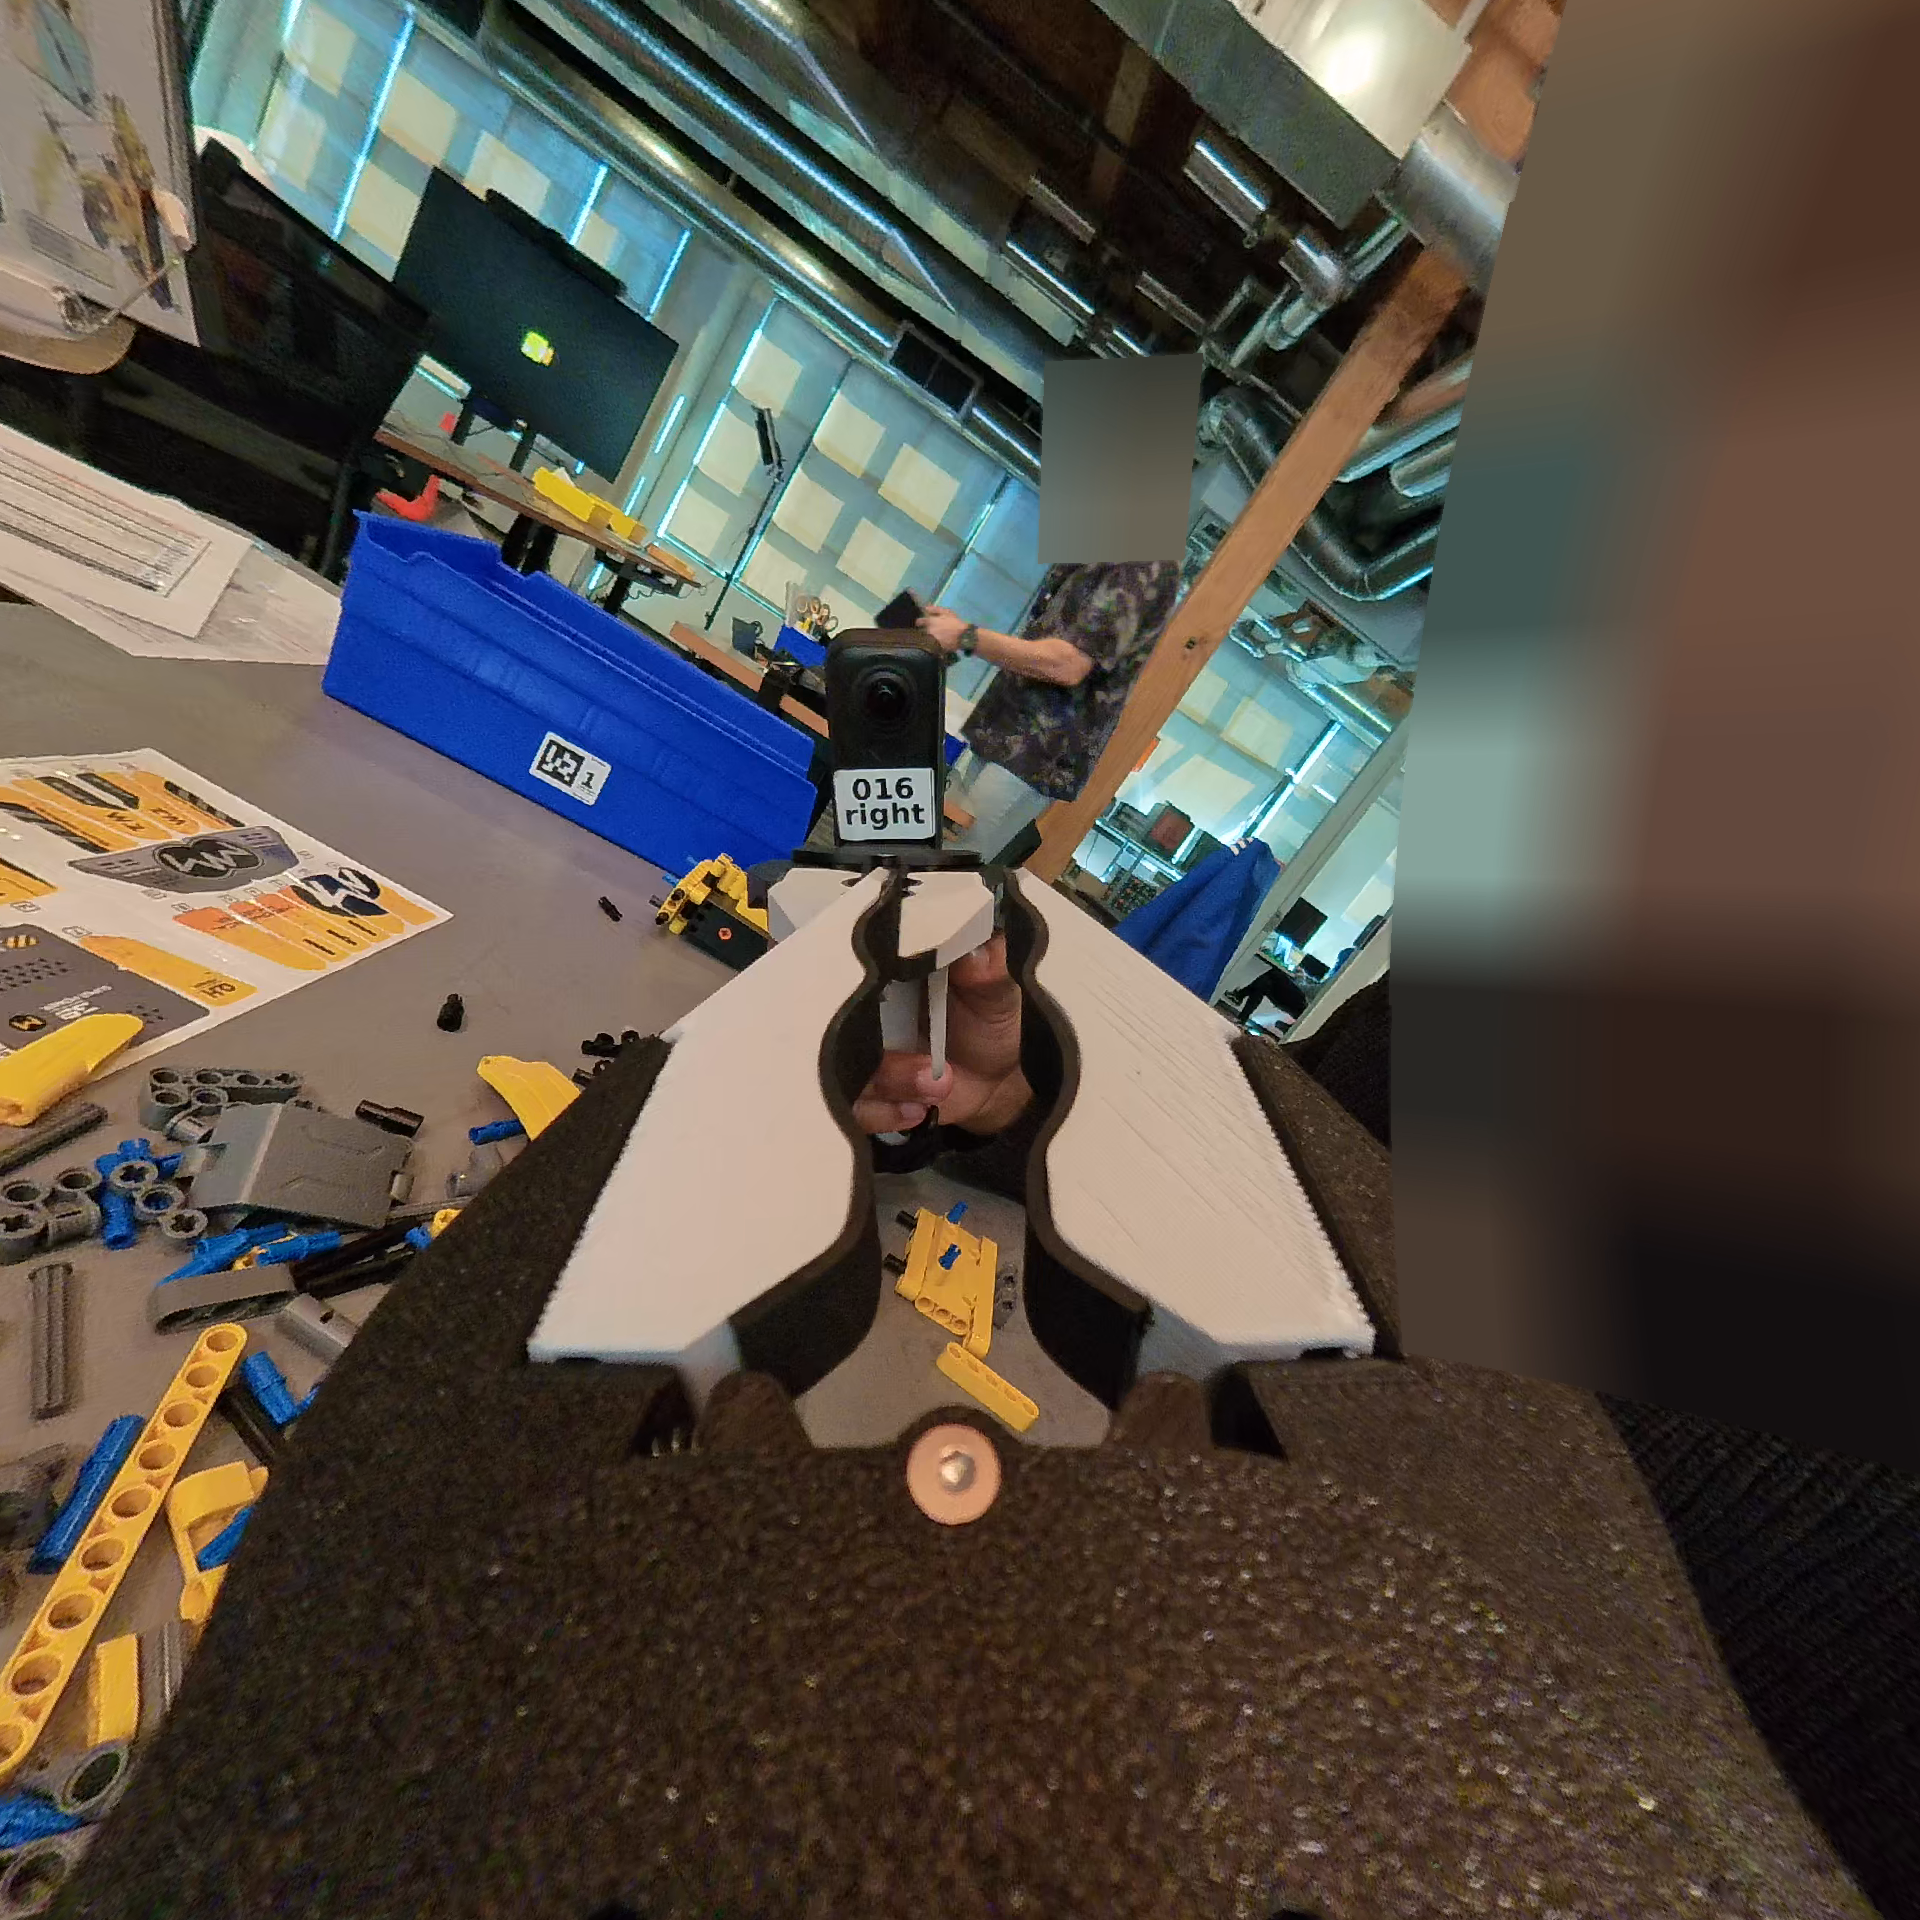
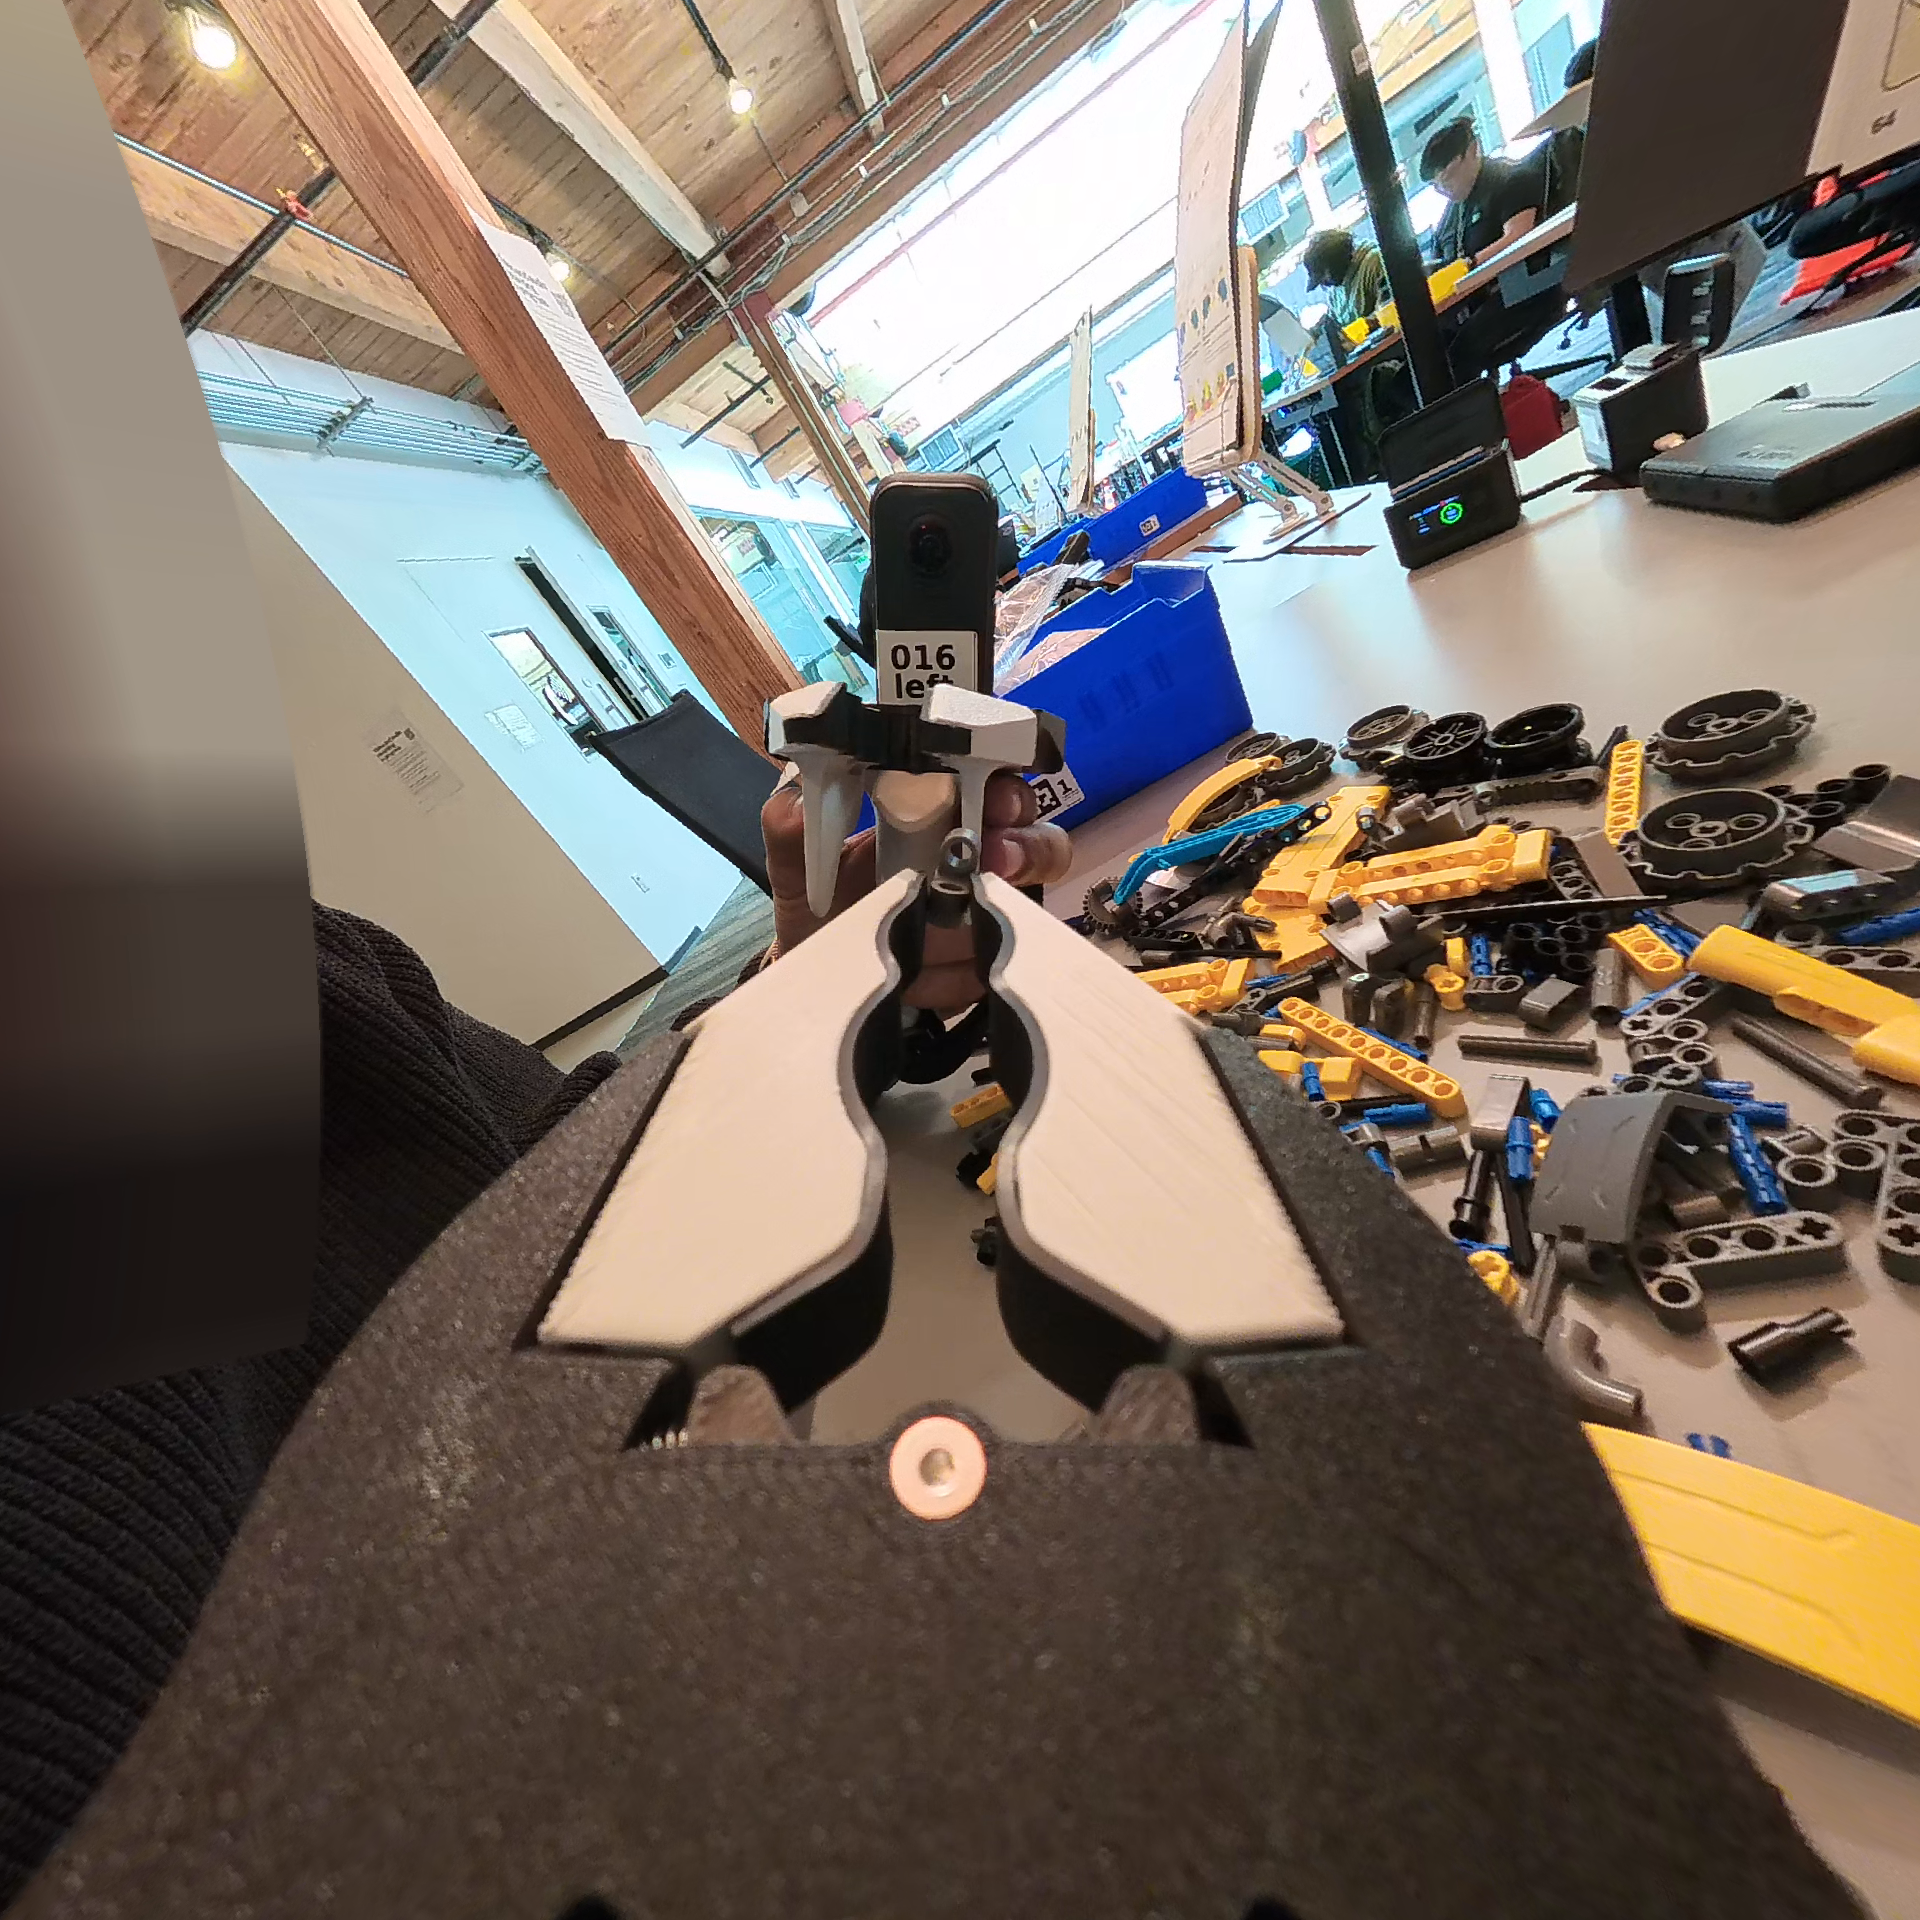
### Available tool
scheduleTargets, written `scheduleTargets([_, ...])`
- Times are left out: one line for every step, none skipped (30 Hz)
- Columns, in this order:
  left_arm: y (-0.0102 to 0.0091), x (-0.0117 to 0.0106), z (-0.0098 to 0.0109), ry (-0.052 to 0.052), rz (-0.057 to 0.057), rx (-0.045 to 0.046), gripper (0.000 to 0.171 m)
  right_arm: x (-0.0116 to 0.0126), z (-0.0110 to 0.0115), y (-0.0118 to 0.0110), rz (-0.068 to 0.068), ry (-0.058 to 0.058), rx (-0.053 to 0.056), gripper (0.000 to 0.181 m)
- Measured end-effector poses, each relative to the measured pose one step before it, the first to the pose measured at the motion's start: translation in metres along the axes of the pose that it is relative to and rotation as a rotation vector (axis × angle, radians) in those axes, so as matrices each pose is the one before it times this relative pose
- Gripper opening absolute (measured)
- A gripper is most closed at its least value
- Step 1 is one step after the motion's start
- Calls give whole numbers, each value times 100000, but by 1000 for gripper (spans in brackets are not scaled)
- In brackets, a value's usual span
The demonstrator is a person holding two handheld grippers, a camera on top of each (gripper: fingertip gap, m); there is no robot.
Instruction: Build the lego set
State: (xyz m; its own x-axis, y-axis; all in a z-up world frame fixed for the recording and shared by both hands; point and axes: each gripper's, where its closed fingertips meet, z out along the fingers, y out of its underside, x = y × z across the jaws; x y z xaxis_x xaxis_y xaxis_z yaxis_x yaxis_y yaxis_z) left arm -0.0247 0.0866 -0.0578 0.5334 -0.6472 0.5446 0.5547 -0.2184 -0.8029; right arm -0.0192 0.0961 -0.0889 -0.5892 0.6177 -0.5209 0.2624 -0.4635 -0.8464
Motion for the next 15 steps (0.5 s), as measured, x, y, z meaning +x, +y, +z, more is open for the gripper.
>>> scheduleTargets([-7, 11, 3, 63, -38, 48, 19, 13, -8, -12, 161, 50, 82, 8])
scheduleTargets([-3, 0, 2, 1, -3, 24, 19, 20, -13, -13, 212, 39, 118, 8])
scheduleTargets([6, 5, 5, -10, 61, -61, 20, 22, -12, -26, 235, 23, 93, 8])
scheduleTargets([12, -21, 9, -117, 55, -65, 19, 33, -6, -15, 271, 122, 109, 8])
scheduleTargets([1, 4, 7, -38, 28, -23, 19, 53, -14, -33, 411, 244, 170, 8])
scheduleTargets([-5, 3, 10, -24, 69, 15, 19, 68, -6, -23, 649, 234, 204, 8])
scheduleTargets([18, -17, 10, -317, 337, -115, 19, 60, -6, -45, 881, 39, 275, 8])
scheduleTargets([-21, -92, 5, -1276, 1137, -101, 19, 60, -12, -50, 1209, -1, 407, 8])
scheduleTargets([-124, -219, -35, -2969, 3158, 230, 19, 92, -20, -69, 1642, 109, 465, 8])
scheduleTargets([-132, -304, -79, -4540, 5401, 75, 20, 88, -31, -74, 1813, 0, 513, 8])
scheduleTargets([-87, -317, -84, -5186, 6689, -367, 20, 88, -36, -93, 1819, -165, 658, 8])
scheduleTargets([-26, -274, -54, -4956, 6829, -660, 21, 78, -48, -113, 1908, -195, 825, 8])
scheduleTargets([75, -184, 40, -4195, 6338, -1081, 21, 72, -64, -125, 2151, -326, 784, 8])
scheduleTargets([224, -30, 130, -3043, 5775, -1762, 22, 41, -51, -101, 2510, -605, 580, 7])
scheduleTargets([385, 104, 242, -2022, 5346, -2670, 22, 19, -50, -79, 2731, -862, 471, 7])
